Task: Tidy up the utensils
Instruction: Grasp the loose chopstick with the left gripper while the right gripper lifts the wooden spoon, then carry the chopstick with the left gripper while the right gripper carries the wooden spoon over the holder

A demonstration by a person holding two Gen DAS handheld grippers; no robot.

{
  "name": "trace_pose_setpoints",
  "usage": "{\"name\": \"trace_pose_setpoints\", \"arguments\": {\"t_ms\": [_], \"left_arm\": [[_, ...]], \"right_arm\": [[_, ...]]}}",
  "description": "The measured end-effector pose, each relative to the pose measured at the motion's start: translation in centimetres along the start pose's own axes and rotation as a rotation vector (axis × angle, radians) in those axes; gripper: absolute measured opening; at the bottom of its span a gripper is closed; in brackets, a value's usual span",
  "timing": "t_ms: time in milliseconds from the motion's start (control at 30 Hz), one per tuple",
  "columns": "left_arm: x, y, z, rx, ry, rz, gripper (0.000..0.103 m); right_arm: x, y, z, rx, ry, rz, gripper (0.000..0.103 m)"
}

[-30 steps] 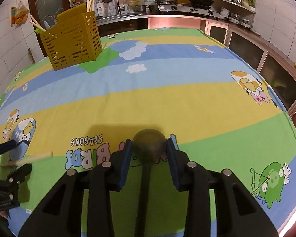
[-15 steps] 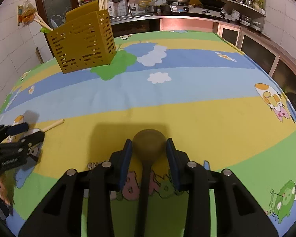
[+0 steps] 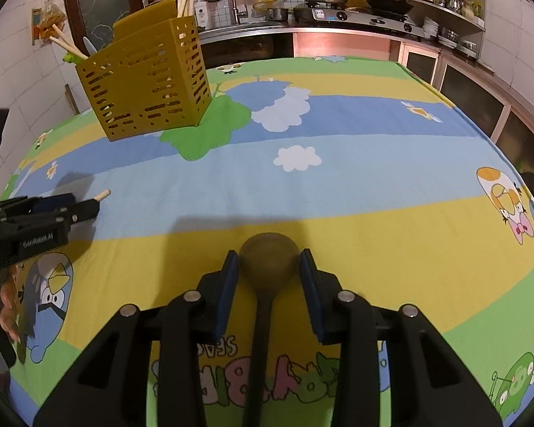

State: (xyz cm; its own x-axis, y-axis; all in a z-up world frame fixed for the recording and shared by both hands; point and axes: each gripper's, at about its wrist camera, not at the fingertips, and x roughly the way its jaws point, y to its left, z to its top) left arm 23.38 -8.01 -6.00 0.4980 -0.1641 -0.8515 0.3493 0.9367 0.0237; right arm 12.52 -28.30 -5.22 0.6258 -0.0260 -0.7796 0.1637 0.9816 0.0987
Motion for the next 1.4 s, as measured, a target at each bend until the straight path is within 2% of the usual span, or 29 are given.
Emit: {"name": "trace_pose_setpoints", "arguments": {"t_ms": [33, 100, 333, 433, 533, 733, 1167, 1400], "left_arm": [[0.1, 0.1, 0.3, 0.000, 0.007, 0.001, 0.026], [0.3, 0.4, 0.9, 0.005, 0.025, 0.001, 0.019], [0.7, 0.8, 1.7, 0.021, 0.044, -0.009, 0.013], [0.5, 1.3, 1.9, -0.005, 0.037, -0.012, 0.006], [-0.6, 2.0, 1.9, -0.049, 0.005, -0.028, 0.005], [-4.3, 2.8, 1.5, -0.089, -0.117, -0.025, 0.005], [-13.7, 3.8, 1.3, -0.163, -0.460, 0.044, 0.005], [-15.9, 4.1, 0.1, -0.190, -0.579, 0.041, 0.005]], "right_arm": [[0.1, 0.0, 0.1, 0.000, 0.001, 0.000, 0.036], [0.2, 0.1, 0.4, 0.000, 0.005, 0.001, 0.036], [0.9, 0.7, 1.2, -0.010, 0.012, -0.004, 0.036], [1.0, 1.1, 1.5, -0.006, 0.010, 0.006, 0.036], [0.8, 1.6, 1.7, -0.006, -0.006, 0.012, 0.036], [-0.2, 2.4, 2.6, 0.007, -0.065, 0.031, 0.036], [-5.9, 4.8, 5.6, -0.015, -0.343, 0.085, 0.036], [-6.9, 5.7, 5.6, -0.062, -0.437, 0.071, 0.036]]}}
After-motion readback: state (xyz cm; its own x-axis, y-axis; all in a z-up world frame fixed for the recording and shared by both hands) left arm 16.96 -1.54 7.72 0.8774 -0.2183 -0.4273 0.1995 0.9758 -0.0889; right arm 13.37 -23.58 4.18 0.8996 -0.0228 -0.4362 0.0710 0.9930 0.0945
